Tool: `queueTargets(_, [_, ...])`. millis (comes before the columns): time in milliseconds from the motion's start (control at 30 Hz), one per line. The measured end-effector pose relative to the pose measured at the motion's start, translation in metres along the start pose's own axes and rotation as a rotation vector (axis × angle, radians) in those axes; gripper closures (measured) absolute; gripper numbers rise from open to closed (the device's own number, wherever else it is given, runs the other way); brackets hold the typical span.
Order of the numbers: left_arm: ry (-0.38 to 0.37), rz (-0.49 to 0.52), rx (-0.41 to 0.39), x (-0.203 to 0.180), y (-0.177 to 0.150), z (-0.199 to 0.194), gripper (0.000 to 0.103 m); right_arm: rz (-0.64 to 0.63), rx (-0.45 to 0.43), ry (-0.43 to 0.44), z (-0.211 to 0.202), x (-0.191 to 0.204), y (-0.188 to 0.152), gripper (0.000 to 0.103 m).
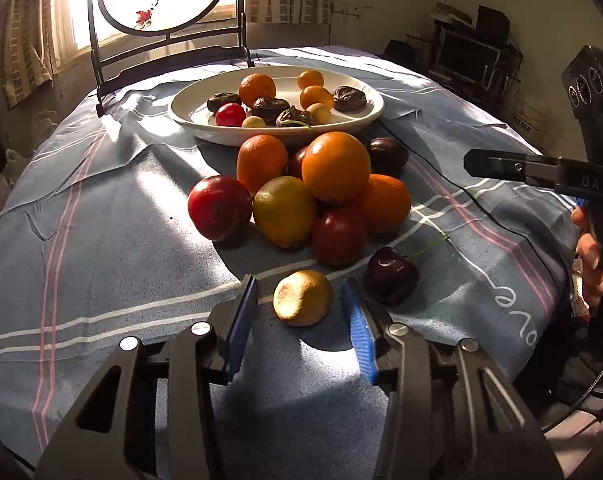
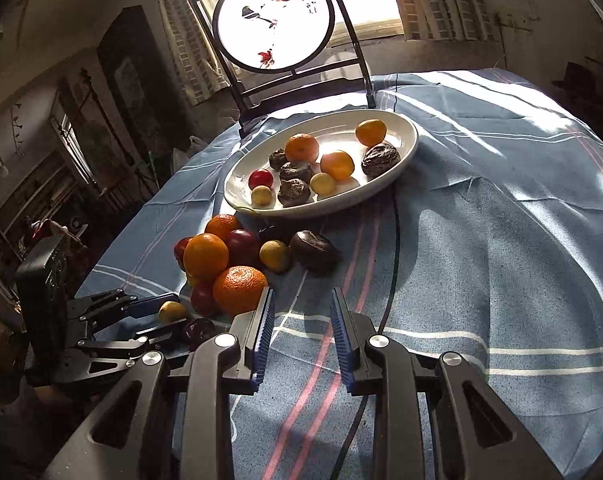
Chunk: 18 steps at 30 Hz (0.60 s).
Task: Organize fruits
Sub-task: 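Grasp a yellow lemon with the left tool while the right tool grasps a dark brown fruit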
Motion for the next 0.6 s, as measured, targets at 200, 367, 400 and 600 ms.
queueTargets(200, [-0.064,-0.055,-0.029,0.004,-0.007,-0.015,0.077,-0.01,0.032,-0.003,0.025,0.003,0.026,0.075])
queueTargets(367, [-0.066,-0.061,-0.059,0.006,-0.011,-0.029,0.077,0.06,0.074,-0.003,0.052,-0.004,0.045,0.059])
queueTargets(400, [-0.066,-0.063,-0.062,0.007,-0.011,-0.03,0.077,0.082,0.089,0.008,0.057,-0.007,0.047,0.059])
queueTargets(600, [-0.075,-0.083,-0.072,0.012,-0.009,-0.03,0.077,0.112,0.123,0.047,0.063,-0.011,0.045,0.066])
Point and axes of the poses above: each gripper's, at about its wrist camera, not at the fingertips, and z roughly the way its jaws point, x to its left, y to its top, the point moved 2 cm from there along z, roughly the way its jaws point, and after that the axes turned 12 degrees about x, right-handed, at the moved point
